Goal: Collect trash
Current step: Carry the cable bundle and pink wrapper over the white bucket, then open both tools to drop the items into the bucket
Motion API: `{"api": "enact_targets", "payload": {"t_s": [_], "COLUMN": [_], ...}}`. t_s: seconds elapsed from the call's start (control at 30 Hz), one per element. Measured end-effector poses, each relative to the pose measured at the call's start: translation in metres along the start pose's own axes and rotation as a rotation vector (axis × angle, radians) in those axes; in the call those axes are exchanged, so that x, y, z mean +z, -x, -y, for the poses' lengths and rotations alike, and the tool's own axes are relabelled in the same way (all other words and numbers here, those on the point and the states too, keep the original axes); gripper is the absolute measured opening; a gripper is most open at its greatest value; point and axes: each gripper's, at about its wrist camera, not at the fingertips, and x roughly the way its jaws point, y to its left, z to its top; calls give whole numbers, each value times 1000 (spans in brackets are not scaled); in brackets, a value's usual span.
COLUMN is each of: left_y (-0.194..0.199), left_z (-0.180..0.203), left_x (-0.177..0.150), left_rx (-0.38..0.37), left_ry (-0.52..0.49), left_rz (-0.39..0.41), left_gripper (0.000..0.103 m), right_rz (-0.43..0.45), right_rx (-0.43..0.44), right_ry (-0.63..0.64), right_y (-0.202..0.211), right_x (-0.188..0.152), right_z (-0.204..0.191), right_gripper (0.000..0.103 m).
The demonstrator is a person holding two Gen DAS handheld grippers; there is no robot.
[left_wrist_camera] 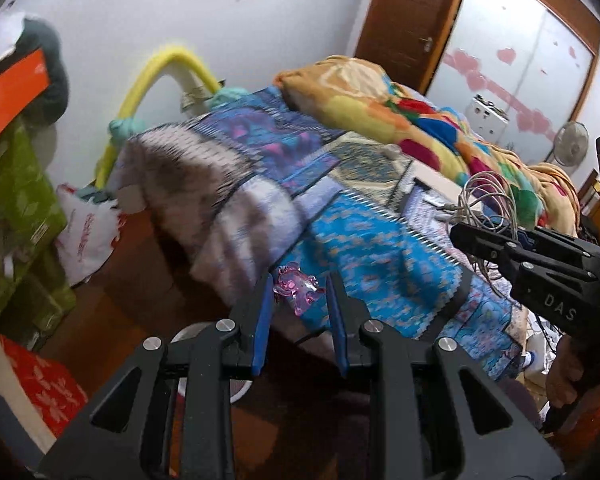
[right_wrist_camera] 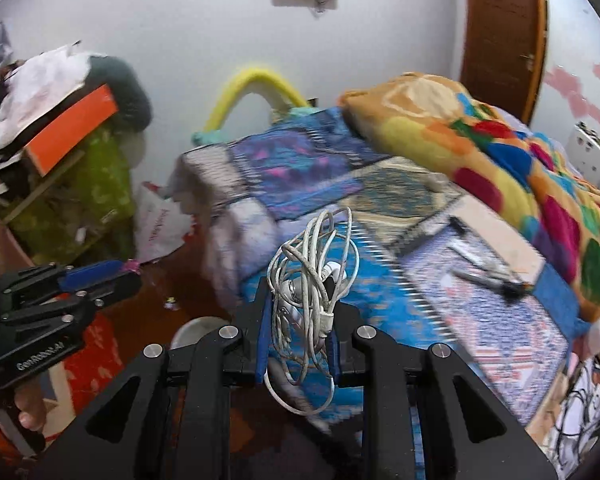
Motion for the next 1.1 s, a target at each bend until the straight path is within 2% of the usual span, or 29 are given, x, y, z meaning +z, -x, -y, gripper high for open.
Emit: {"api": "enact_targets", "payload": {"t_s": [0.07, 0.17, 0.37, 0.57, 0.7, 0.77, 0.9, 0.97, 1.03, 1.1], "left_y": [-1, -7, -37, -72, -95, -104, -120, -126, -131, -135], "left_z": [-17, -45, -101, -130, -143, -149, -157, -158, -158, -157], "left_x": [-9, -24, -59, -91, -109, -116, -123, -122, -121, -118], "left_rx": [18, 36, 67, 155, 173, 178, 163, 156, 151, 148], "left_ry": [20, 62, 172, 199, 216, 228, 262, 270, 271, 268], "left_rz": [-12, -38, -138, -231, -294, -314, -346, -355, -361, -364], "left_gripper": [26, 26, 26, 27, 26, 26, 26, 26, 27, 27], "right_rz": [-10, -68, -145, -285, -339, -391, -414, -441, -451, -452], "right_rx": [12, 63, 115, 186, 197, 213, 232, 264, 278, 274], "right_ry": [6, 41, 74, 87, 85, 68, 53, 21, 4, 0], "right_y": [-5, -33, -67, -127, -149, -175, -188, -195, -197, -197], "right_x": [-1, -5, -12, -28, -33, -37, -36, -33, -31, -28], "right_z": [-9, -45, -81, -116, -124, -128, -129, -126, -124, -121], "right_gripper": [21, 21, 21, 21, 22, 22, 27, 35, 48, 52]}}
